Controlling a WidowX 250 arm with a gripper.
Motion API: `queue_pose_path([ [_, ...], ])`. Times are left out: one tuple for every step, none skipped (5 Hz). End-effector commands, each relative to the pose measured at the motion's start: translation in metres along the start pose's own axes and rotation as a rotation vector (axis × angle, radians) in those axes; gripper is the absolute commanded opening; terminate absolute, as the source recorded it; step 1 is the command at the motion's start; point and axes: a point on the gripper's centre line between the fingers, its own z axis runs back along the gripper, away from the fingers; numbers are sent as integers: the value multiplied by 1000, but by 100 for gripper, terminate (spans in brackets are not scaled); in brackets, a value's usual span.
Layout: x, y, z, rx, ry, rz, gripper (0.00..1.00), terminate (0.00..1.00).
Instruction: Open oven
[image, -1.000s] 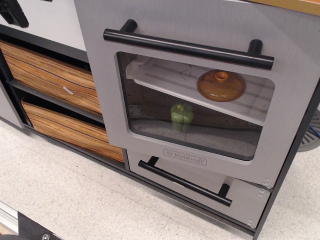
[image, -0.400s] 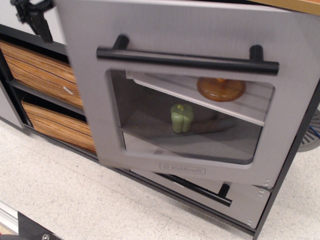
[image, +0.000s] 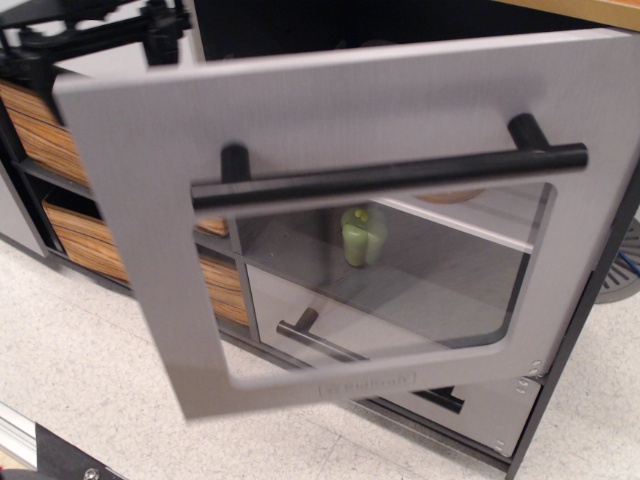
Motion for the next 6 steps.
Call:
queue_pose_path([
  [-29,-6,8,-3,67,-198,100,0],
  [-67,-32,-3,-42,120,-240,100,0],
  [-103,-56,-7,-116,125,-284,100,0],
  [-123,-66,-12,-103,112,-318,100,0],
  [-127,-67,-12,-99,102,-299,100,0],
  [-127,-67,-12,-99,102,-299,100,0],
])
